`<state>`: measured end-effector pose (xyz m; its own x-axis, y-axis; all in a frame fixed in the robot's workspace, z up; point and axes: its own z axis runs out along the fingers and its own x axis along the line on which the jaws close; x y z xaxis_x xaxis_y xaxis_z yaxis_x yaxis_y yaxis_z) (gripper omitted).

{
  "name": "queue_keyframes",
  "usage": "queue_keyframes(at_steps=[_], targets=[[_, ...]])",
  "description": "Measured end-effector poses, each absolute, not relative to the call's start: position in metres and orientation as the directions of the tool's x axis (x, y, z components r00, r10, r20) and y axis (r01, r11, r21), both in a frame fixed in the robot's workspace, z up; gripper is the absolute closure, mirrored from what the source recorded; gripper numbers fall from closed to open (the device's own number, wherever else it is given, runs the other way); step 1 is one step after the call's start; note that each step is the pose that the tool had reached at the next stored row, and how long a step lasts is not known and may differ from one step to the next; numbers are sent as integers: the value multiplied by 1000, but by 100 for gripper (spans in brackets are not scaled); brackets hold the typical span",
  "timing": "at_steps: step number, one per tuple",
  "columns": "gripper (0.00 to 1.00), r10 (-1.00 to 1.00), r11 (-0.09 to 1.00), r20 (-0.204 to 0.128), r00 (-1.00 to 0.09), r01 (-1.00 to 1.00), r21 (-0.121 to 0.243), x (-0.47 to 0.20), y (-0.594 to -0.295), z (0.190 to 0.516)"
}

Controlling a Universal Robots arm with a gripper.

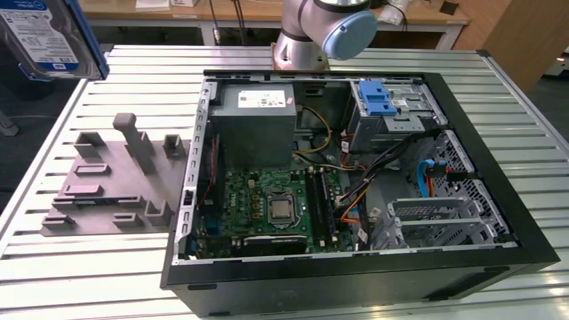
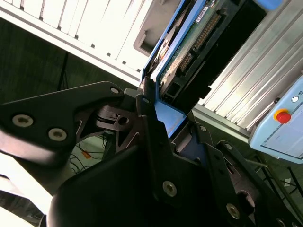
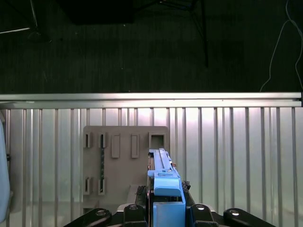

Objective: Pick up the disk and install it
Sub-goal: 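Pick up the disk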

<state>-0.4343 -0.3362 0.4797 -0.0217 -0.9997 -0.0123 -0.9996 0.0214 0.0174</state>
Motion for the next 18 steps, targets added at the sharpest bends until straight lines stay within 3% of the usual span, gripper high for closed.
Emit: queue_keyframes(at_steps=[18], targets=[[64, -1000, 21, -12, -22, -1000, 17, -428, -336, 480]])
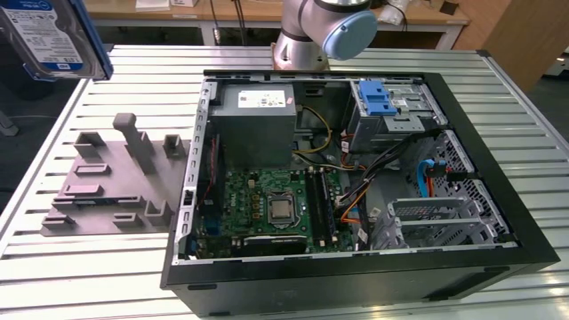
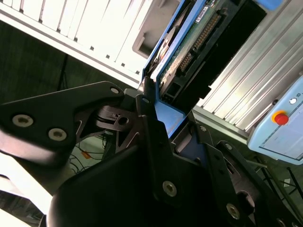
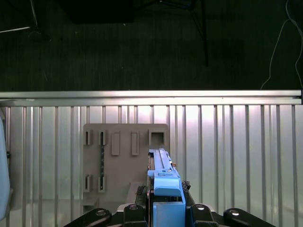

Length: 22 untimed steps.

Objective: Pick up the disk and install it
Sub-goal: 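Pick up the disk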

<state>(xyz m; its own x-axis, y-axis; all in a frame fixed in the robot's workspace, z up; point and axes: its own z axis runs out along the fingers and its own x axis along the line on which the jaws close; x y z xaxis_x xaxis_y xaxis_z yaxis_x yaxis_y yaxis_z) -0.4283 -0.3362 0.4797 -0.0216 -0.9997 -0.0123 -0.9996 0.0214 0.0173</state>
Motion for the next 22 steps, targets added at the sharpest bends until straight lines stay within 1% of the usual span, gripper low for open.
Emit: queue_keyframes(at_steps=[22], targets=[[64, -1000, 21, -12, -22, -1000, 17, -421, -336, 480]])
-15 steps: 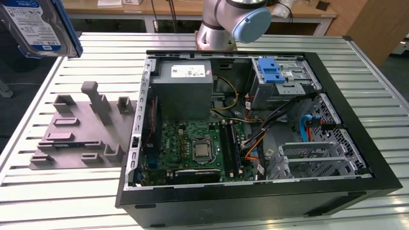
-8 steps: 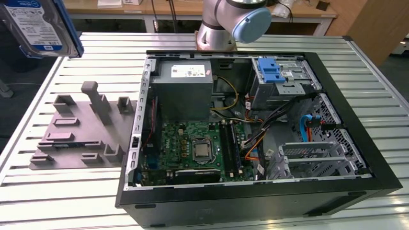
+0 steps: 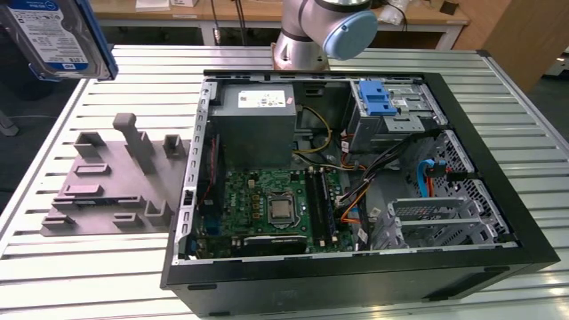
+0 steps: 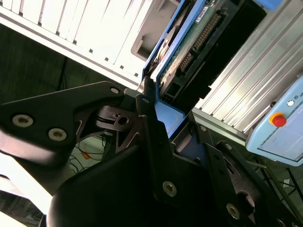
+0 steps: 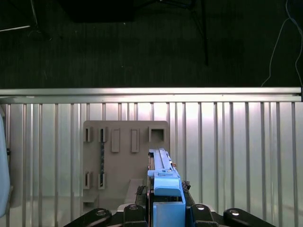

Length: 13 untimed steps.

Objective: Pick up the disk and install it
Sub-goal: 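Pick up the disk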

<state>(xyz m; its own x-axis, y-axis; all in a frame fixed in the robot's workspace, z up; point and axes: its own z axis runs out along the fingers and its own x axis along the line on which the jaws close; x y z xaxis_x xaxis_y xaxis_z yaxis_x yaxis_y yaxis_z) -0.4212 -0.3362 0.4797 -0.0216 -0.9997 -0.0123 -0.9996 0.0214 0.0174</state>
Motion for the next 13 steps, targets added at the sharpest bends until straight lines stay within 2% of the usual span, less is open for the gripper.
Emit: queue_keyframes(at_steps=[13], targets=[[64, -1000, 21, -12, -22, -1000, 17, -417, -336, 480]])
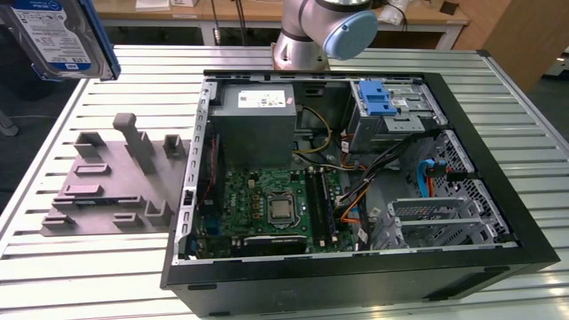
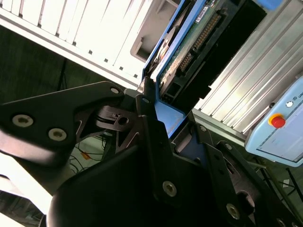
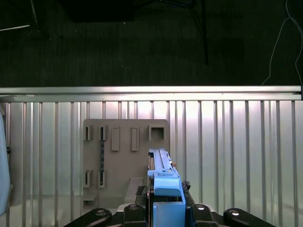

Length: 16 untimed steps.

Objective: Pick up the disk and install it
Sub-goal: 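Pick up the disk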

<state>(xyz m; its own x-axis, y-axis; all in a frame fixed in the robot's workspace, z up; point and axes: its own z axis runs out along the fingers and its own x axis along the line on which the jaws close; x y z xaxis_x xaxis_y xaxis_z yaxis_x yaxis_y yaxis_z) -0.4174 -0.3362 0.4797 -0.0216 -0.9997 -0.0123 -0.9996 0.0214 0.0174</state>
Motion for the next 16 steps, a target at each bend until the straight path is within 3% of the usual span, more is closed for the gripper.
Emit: queue_keyframes(at_steps=[16], targets=[[64, -1000, 21, -12, -22, -1000, 17, -412, -336, 480]])
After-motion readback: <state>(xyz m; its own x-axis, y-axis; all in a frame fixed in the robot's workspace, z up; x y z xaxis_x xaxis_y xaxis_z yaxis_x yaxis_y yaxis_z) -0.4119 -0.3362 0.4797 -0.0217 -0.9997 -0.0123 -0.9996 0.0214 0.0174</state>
